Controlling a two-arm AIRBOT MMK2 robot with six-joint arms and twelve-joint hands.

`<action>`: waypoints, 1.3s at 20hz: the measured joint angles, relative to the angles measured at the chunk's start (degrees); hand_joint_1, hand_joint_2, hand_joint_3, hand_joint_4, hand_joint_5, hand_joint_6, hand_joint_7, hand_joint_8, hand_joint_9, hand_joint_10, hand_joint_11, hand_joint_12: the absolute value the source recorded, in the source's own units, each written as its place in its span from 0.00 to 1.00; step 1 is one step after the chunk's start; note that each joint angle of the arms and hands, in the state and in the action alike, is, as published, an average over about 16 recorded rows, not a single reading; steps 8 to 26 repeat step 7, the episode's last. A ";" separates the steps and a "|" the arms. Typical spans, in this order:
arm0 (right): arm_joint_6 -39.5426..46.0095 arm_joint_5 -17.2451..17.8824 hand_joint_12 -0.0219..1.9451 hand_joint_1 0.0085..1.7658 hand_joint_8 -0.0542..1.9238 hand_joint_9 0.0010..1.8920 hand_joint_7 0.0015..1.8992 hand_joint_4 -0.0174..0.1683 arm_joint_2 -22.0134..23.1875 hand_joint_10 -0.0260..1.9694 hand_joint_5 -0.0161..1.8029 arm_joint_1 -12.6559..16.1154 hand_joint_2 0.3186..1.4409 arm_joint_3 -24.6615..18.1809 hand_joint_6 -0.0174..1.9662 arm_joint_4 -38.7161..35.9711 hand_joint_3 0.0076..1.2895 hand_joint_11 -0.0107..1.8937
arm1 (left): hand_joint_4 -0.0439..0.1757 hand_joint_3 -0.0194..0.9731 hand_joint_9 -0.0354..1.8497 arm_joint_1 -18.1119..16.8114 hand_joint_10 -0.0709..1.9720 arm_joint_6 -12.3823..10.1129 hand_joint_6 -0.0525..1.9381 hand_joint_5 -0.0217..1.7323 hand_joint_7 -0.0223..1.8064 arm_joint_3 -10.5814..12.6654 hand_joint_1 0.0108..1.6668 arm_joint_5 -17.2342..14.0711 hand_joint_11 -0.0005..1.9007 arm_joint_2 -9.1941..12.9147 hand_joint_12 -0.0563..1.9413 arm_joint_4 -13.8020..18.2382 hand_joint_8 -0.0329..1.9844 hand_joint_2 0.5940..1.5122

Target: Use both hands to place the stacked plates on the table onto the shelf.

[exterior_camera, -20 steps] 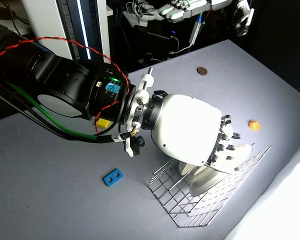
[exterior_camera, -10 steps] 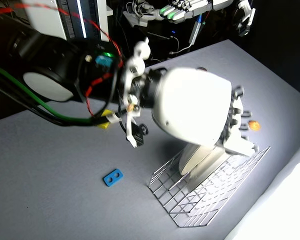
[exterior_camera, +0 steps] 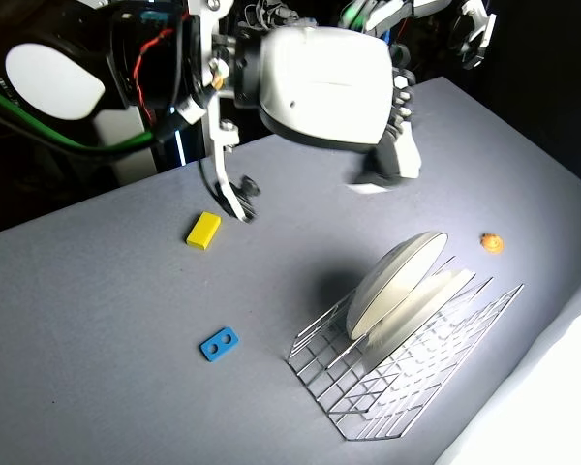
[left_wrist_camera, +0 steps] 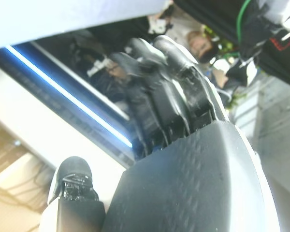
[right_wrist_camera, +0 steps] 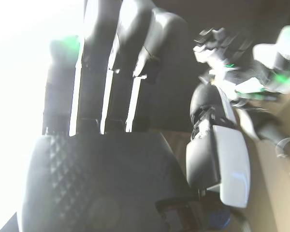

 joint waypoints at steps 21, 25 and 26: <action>-0.56 -0.08 0.99 0.19 0.94 0.78 0.77 0.70 2.84 0.96 0.77 -2.27 0.82 -5.63 0.93 -3.51 0.00 0.82 | 0.86 0.03 0.90 -0.31 0.93 -0.09 0.93 0.86 0.90 -0.32 0.21 0.42 0.83 -0.01 0.99 0.00 0.92 0.74; -0.56 -0.08 0.99 0.19 0.94 0.78 0.77 0.70 2.84 0.96 0.77 -2.27 0.82 -5.63 0.93 -3.51 0.00 0.82 | 0.86 0.03 0.90 -0.31 0.93 -0.09 0.93 0.86 0.90 -0.32 0.21 0.42 0.83 -0.01 0.99 0.00 0.92 0.74; -0.56 -0.08 0.99 0.19 0.94 0.78 0.77 0.70 2.84 0.96 0.77 -2.27 0.82 -5.63 0.93 -3.51 0.00 0.82 | 0.86 0.03 0.90 -0.31 0.93 -0.09 0.93 0.86 0.90 -0.32 0.21 0.42 0.83 -0.01 0.99 0.00 0.92 0.74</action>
